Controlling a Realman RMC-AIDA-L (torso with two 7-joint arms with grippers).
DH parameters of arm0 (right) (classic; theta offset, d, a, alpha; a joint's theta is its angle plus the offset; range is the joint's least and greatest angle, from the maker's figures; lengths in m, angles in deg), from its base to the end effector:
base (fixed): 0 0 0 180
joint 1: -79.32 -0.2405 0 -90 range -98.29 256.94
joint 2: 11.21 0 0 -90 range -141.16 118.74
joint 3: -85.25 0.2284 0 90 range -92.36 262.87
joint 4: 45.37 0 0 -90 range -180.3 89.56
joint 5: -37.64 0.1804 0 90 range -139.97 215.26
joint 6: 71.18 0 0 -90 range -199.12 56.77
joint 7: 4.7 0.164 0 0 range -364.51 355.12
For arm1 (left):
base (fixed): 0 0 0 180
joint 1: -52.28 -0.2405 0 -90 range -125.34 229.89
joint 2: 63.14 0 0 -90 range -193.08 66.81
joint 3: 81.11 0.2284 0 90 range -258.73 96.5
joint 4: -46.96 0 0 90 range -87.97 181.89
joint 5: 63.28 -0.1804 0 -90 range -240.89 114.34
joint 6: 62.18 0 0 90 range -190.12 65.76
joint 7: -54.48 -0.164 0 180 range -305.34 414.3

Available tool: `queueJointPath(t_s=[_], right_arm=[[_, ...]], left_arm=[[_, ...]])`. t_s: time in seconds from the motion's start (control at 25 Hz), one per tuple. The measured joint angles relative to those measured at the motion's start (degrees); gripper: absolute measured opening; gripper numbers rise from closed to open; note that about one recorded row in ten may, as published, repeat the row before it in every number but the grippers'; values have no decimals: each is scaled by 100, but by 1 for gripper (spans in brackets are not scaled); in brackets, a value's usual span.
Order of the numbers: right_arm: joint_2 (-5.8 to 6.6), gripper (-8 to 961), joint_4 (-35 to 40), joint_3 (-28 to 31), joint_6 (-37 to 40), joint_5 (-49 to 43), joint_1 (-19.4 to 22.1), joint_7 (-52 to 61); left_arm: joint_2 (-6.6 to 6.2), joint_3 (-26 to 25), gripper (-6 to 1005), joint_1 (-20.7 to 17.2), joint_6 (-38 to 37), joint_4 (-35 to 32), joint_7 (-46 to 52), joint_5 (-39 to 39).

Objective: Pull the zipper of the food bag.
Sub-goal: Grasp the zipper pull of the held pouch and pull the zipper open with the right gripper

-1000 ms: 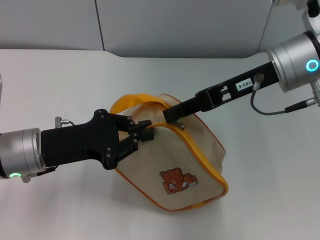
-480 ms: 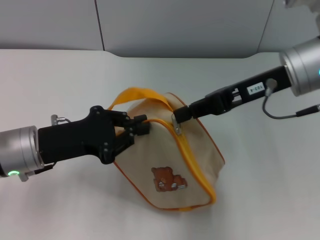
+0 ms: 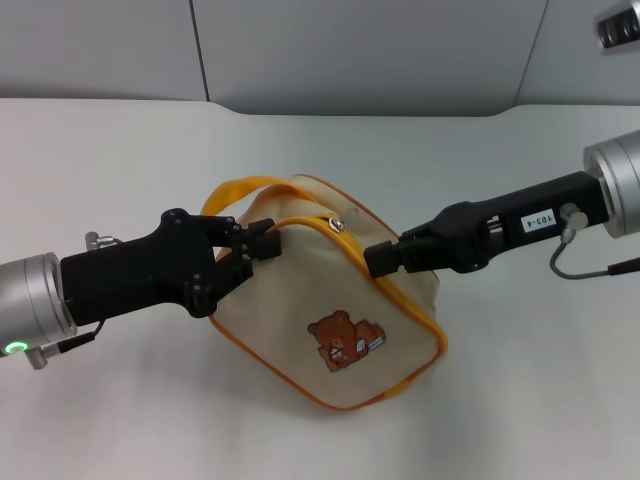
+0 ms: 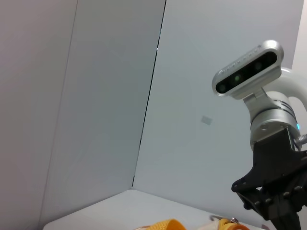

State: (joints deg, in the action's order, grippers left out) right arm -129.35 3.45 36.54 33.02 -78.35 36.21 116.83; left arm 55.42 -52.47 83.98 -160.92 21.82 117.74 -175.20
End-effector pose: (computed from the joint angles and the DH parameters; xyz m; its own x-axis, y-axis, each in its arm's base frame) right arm 0.1217 0.3045 0.0045 0.7191 -0.6425 -0.2647 -0.5795 -0.7647 0.2820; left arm -0.1976 0.2835 -0.0029 0.6877 0.1829 0.7026 0.3622 -0.9251 -0.1138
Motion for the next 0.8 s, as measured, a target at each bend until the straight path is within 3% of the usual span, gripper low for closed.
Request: queueJointPath(t_s=[0.24,0.44,0.6,0.8], right_arm=[[47,21,-152,121,-62,161,128,-51],[293,73,-519,615,-22,605,221,-406],[487,114,-1027,649,-159,653,69,-518],[505,185,-1302,298,-244,619,-176,-558]], left_arm=[[1,33,73,-3,-7,8,41,4],[1,43,70,-6,-27,10,11,5],[1,44,70,-4,-31,10,3,5],[1,54,71,28,-40,10,-3,5]])
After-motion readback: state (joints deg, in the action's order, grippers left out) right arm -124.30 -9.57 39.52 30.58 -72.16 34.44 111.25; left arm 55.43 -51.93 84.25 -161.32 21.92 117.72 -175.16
